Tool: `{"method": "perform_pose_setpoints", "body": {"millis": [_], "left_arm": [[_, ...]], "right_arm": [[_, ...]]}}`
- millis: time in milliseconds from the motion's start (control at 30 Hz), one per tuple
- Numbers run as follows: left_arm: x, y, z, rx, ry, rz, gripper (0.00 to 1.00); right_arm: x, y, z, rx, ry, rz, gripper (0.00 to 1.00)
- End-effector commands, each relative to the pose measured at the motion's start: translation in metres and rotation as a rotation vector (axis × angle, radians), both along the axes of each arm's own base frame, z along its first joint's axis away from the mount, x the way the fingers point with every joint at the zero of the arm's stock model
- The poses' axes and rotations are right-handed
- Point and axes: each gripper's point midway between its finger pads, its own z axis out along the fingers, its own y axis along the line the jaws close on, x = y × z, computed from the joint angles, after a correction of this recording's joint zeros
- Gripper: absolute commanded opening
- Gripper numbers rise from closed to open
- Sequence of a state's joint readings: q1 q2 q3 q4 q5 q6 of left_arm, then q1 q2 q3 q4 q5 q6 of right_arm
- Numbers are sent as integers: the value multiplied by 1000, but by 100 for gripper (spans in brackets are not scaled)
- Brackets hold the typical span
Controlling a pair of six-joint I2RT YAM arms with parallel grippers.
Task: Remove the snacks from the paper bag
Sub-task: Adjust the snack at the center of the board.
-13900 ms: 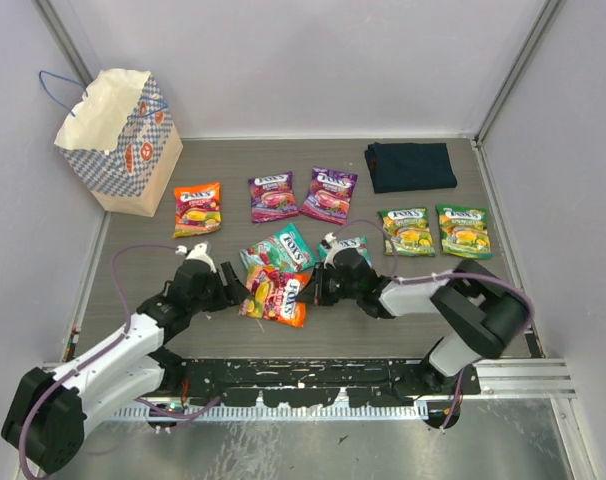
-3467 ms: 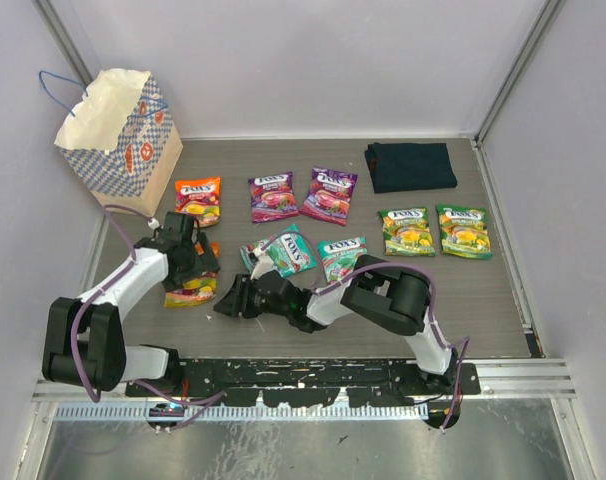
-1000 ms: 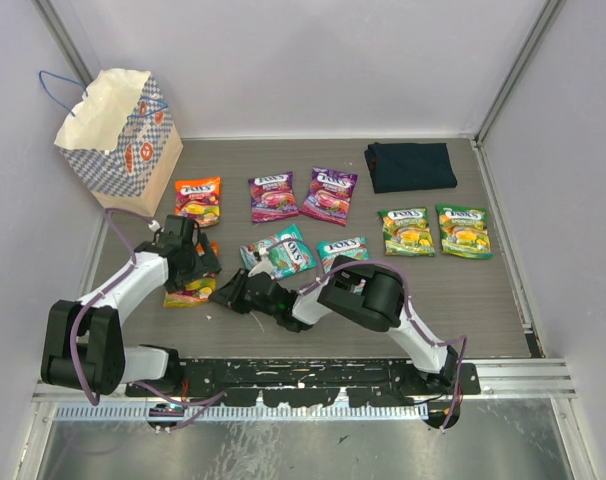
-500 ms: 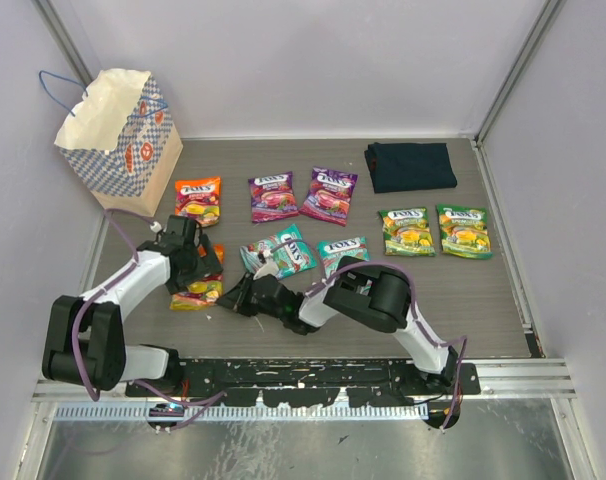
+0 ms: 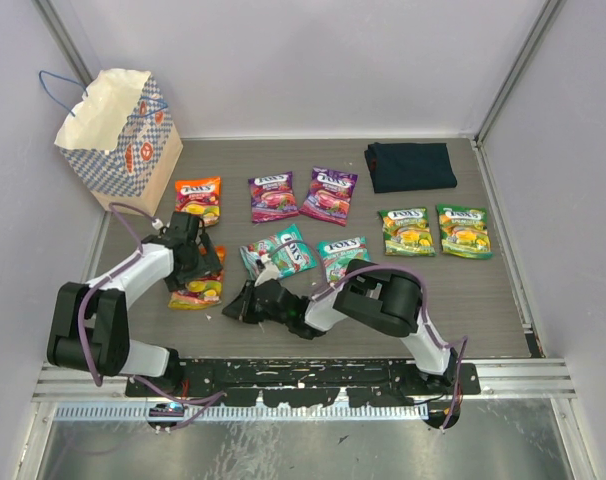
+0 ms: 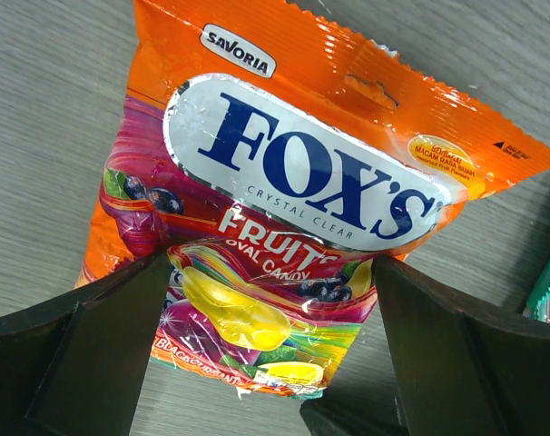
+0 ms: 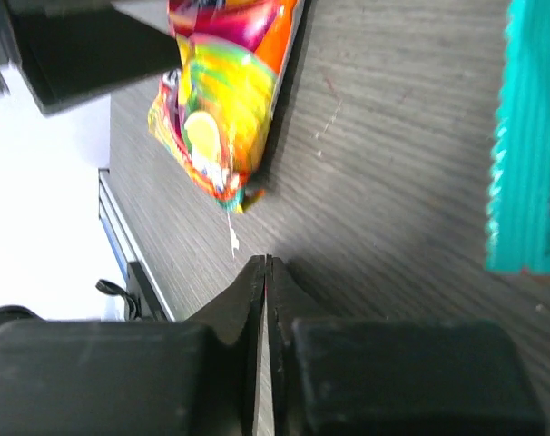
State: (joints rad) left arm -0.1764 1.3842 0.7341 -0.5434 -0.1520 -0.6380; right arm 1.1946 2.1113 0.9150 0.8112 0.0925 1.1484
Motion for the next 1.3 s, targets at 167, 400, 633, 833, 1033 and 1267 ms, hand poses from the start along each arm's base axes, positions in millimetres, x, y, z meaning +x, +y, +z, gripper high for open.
{"method": "perform_pose_setpoints", "body": {"millis": [167,400,633,833,1033,1267], "left_arm": [[-4,14,-18,68,63,21,98],[-5,14,-15,66,57,21,98],[-6,12,-16,59,58,18,98],[-6,11,-15,47,49,14,99],[-5,9,-17,41,50,6,99],[-4,8,-13,32,26,2,100]], "right_arm": [[-30,-4,-12,-56,-9,131,1],[-19,-2,3,-13,-44,76,57],[-8,12,-5,95,80,20,56],[5,15,-17,97,117,-30,49],[18,16,-16,100,107,-59,46],[26,15,-25,84,111,-80,44]]}}
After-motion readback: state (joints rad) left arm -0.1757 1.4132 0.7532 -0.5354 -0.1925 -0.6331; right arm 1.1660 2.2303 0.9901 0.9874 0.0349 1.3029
